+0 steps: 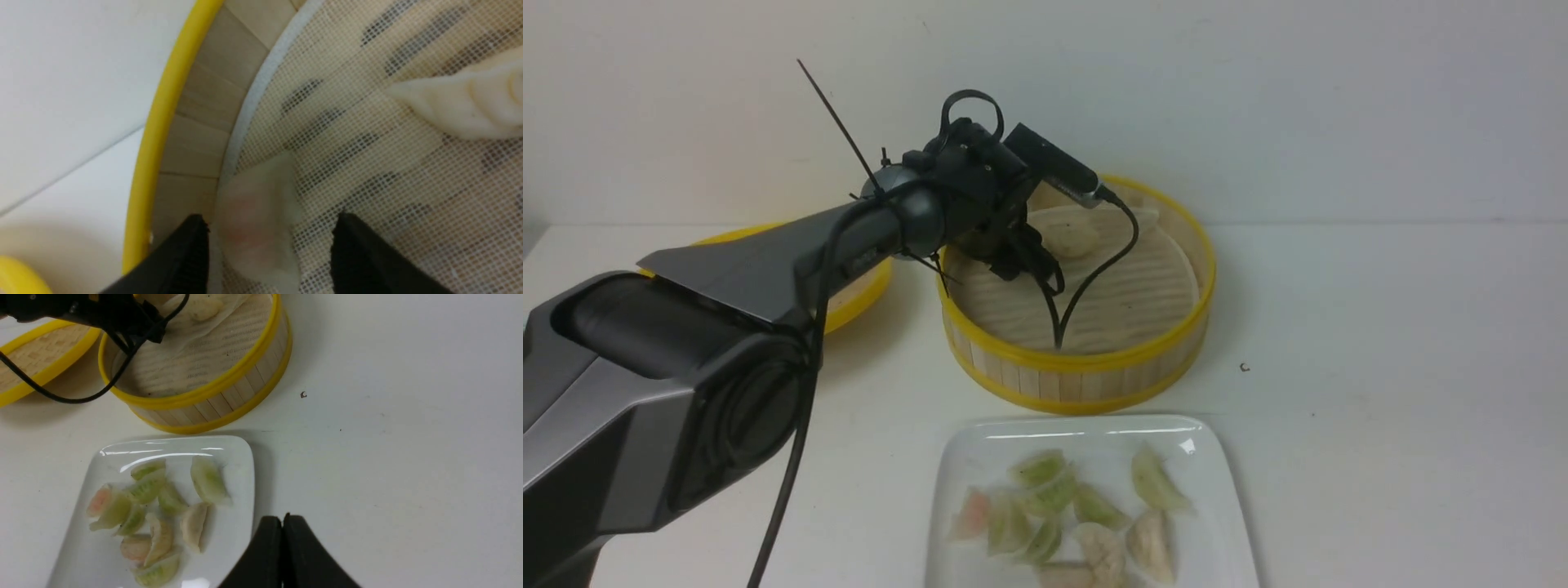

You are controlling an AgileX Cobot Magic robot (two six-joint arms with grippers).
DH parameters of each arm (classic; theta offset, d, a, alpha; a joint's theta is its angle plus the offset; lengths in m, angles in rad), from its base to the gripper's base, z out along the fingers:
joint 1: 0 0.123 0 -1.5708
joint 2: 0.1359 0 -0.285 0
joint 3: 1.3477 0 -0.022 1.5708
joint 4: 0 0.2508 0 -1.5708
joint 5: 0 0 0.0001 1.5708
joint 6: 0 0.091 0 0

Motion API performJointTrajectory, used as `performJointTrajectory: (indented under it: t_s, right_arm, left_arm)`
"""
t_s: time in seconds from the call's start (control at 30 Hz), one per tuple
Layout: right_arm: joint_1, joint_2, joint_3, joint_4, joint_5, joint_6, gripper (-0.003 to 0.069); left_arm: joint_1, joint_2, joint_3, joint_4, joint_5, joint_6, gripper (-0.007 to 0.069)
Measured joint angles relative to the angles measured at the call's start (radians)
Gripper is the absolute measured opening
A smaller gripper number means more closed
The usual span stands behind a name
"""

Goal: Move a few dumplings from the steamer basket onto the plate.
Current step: Use the left arm to grab a dumpling from the steamer

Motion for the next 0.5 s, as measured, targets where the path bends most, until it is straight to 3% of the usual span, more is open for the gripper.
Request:
performJointTrajectory:
  t_s: [0.1,0.17,0.2,0.23,0.27,0.5]
  right_arm:
    - [0.000,0.000,0.000,0.004,0.000,-0.001,-0.0015]
    - [0.000,0.000,0.000,0.006,0.000,-0.003,-0.0015]
    - [0.000,0.000,0.000,0.006,0.000,-0.003,-0.0015]
    - [0.000,0.000,0.000,0.008,0.000,-0.003,-0.0015]
    - [0.000,0.000,0.000,0.010,0.000,-0.004,-0.0015]
    - [0.000,0.000,0.000,0.015,0.000,-0.014,-0.0015]
  left_arm:
    - [0.000,0.002,-0.001,-0.007,0.026,-0.007,0.0323]
    - [0.000,0.002,-0.001,-0.018,0.042,-0.001,0.0230]
    - [0.000,0.002,-0.002,-0.018,0.045,0.001,0.0218]
    - [0.000,-0.002,-0.010,-0.029,0.055,0.010,0.0131]
    - [0.000,-0.004,-0.020,-0.042,0.078,0.023,0.0090]
    - [-0.015,-0.046,-0.064,-0.080,0.214,0.038,0.0092]
